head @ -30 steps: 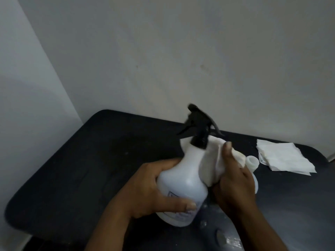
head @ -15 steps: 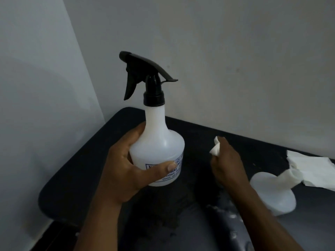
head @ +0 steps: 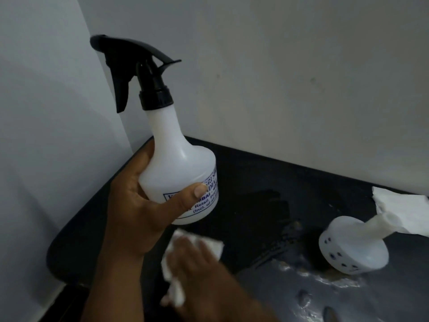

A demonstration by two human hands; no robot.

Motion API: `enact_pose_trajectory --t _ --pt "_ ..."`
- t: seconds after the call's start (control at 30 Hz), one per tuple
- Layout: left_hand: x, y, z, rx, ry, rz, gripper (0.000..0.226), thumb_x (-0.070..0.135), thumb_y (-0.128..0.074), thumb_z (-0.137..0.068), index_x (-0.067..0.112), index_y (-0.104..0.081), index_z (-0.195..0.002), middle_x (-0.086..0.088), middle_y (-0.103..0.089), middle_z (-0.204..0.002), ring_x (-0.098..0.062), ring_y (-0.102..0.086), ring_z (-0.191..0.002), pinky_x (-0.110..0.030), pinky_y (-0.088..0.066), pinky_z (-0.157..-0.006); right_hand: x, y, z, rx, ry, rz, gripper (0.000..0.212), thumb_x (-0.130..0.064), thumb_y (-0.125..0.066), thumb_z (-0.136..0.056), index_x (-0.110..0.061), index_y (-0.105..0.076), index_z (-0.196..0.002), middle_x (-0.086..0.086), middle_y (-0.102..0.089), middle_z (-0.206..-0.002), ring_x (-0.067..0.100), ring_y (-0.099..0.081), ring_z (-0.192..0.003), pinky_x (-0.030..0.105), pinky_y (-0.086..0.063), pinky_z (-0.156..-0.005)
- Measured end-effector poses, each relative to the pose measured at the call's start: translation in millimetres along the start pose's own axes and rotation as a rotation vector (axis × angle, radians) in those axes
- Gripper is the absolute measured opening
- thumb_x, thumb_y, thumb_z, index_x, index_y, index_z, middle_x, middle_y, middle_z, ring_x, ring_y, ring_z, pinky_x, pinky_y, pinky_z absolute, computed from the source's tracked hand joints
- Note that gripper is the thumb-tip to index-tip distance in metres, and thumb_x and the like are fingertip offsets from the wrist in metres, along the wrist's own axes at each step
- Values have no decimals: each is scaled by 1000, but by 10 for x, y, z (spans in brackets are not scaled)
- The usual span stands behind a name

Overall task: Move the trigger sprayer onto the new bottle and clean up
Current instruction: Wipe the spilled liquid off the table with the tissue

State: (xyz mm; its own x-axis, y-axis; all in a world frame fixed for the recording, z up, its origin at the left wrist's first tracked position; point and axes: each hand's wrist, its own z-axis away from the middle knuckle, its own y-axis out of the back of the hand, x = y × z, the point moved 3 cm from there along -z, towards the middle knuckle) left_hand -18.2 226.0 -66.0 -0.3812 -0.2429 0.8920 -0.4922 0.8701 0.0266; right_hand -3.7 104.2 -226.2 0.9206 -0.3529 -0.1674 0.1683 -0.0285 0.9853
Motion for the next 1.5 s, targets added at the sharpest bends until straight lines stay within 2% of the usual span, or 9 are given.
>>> enact_pose_trajectory --t 0.13,0.4,0.53,0.73,0.87,1.1,1.23,1.37,1.5 --pt "34 35 36 -4 -9 -21 51 39 -79 -60 47 -63 -108 23 -73 -101 0 -71 -93 -13 -57 -66 -6 16 25 -5 86 -114 60 -44 -25 -102 -10 -29 -151 17 -21 -160 28 -12 -149 50 -12 -119" --pt "37 90 21 27 -34 45 49 34 -78 -62 40 -64 -109 20 -74 -100 -2 -72 -92 -14 -58 -68 1695 295 -57 44 -504 15 65 -53 -28 -98 -14 -26 -150 22 -23 -158 37 -19 -147 46 -18 -119" --pt "0 130 -16 31 -55 -14 50 37 -79 -62 43 -63 -109 22 -73 -99 -1 -71 -91 -12 -57 -66 1907 379 -560 -39 -753 -120 76 -59 -29 -97 -14 -6 -154 16 1 -164 29 5 -150 52 0 -119" --pt "-129 383 -89 150 -32 -79 62 67 -79 -59 47 -62 -115 17 -73 -108 -7 -72 -96 -25 -61 -72 261 261 -1292 91 -210 -194 67 -42 -56 -91 -15 -31 -148 10 -28 -158 31 -15 -148 54 -4 -120" --pt "-184 500 -70 172 -10 -135 66 70 -77 -60 45 -60 -119 12 -73 -111 -12 -72 -98 -31 -63 -69 -412 75 -1258 35 52 -165 64 -47 -42 -97 -16 -28 -151 8 -19 -162 24 -2 -150 59 2 -118" --pt "-69 380 -26 134 -36 -59 58 61 -79 -63 41 -63 -115 19 -74 -103 -5 -73 -92 -20 -60 -67 1282 399 -781 7 -384 122 57 -47 -36 -98 -26 -26 -151 4 -21 -162 22 -6 -150 64 7 -113" --pt "-13 317 -48 135 -31 -42 52 49 -81 -63 42 -62 -111 23 -73 -101 0 -71 -93 -12 -57 -66 2275 633 -150 -116 -803 171 68 -32 -44 -96 -5 -17 -152 17 -15 -162 31 -8 -150 61 -10 -116" --pt "-9 234 -80 145 -12 -43 50 44 -78 -63 43 -61 -110 23 -72 -101 -1 -71 -93 -13 -57 -67 1898 400 -53 56 -745 -72 68 -18 -48 -93 -3 -17 -152 18 -13 -162 31 -10 -149 50 -10 -119" --pt "-13 151 -53 116 -9 -52 51 44 -79 -62 42 -62 -110 21 -73 -101 -3 -71 -93 -15 -58 -68 914 142 -70 181 -358 -59 64 -35 -41 -93 -8 -28 -150 14 -28 -159 27 -19 -148 45 0 -119"
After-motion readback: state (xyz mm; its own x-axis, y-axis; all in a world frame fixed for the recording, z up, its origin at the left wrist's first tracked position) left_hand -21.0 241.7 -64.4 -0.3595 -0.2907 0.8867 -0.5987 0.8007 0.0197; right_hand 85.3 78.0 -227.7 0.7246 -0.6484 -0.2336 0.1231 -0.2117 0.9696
